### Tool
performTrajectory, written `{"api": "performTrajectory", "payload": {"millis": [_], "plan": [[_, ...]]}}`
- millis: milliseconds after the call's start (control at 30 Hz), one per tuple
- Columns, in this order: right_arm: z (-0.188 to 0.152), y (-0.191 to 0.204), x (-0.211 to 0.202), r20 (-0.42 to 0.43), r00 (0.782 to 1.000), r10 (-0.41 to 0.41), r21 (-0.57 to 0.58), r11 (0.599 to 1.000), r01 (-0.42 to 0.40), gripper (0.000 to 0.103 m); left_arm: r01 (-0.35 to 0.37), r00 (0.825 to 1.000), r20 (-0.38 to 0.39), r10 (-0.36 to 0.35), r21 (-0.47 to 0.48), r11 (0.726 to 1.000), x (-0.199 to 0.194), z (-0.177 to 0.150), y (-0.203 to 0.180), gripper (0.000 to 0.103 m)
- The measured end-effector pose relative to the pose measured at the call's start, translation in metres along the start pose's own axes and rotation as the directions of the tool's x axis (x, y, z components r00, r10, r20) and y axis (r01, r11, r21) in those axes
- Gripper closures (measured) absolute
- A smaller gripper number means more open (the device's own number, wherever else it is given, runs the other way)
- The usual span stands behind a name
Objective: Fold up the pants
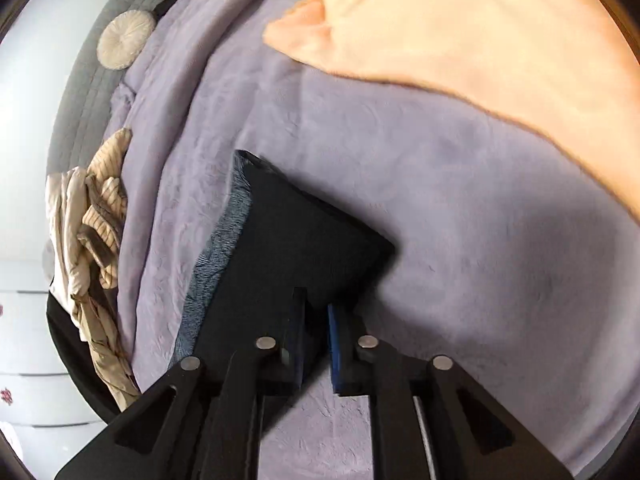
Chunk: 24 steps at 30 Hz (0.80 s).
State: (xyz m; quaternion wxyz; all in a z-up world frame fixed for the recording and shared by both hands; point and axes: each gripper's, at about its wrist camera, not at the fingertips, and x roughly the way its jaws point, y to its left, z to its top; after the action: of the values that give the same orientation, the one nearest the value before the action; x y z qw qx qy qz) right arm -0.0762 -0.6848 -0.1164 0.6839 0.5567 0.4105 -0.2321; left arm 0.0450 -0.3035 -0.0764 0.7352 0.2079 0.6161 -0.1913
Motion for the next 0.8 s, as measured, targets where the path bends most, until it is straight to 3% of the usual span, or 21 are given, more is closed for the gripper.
{"api": "performTrajectory", "payload": {"millis": [100,167,200,267,533,667,800], "plan": [[0.002,0.008,0.010,-0.034,0.996,-0.086,-0.092,0.992,0.083,0.092,-0.027,1.000,-0.013,0.027,0.040,0.999,0.006,0.002,-0.020,0.003],[0.001,-0.004,0.024,-0.076,0.979,-0.190,-0.100,0.978,0.182,0.074,-0.037,0.999,-0.034,0.039,0.062,0.997,0.016,0.007,-0.029,0.003],[0.000,-0.011,0.022,-0.076,0.982,-0.173,-0.076,0.983,0.167,0.066,-0.035,0.999,-0.038,0.038,0.069,0.997,0.018,0.009,-0.033,0.003],[-0.003,-0.017,0.012,-0.059,0.990,-0.130,-0.030,0.991,0.128,0.066,-0.032,0.999,-0.028,0.035,0.079,0.996,0.016,0.011,-0.042,0.003],[-0.022,-0.028,-0.018,-0.035,0.996,-0.086,0.072,0.993,0.089,0.065,-0.007,1.000,0.003,0.007,0.063,0.998,0.010,0.039,-0.068,0.003],[-0.023,-0.004,-0.022,-0.003,0.997,-0.075,-0.017,0.997,0.075,0.065,0.002,0.999,0.034,-0.003,0.029,1.000,0.011,0.061,-0.067,0.003],[-0.016,0.032,-0.003,-0.033,0.996,-0.078,-0.158,0.985,0.072,0.065,-0.012,0.998,0.067,0.011,0.020,1.000,0.016,0.088,-0.080,0.003]]}}
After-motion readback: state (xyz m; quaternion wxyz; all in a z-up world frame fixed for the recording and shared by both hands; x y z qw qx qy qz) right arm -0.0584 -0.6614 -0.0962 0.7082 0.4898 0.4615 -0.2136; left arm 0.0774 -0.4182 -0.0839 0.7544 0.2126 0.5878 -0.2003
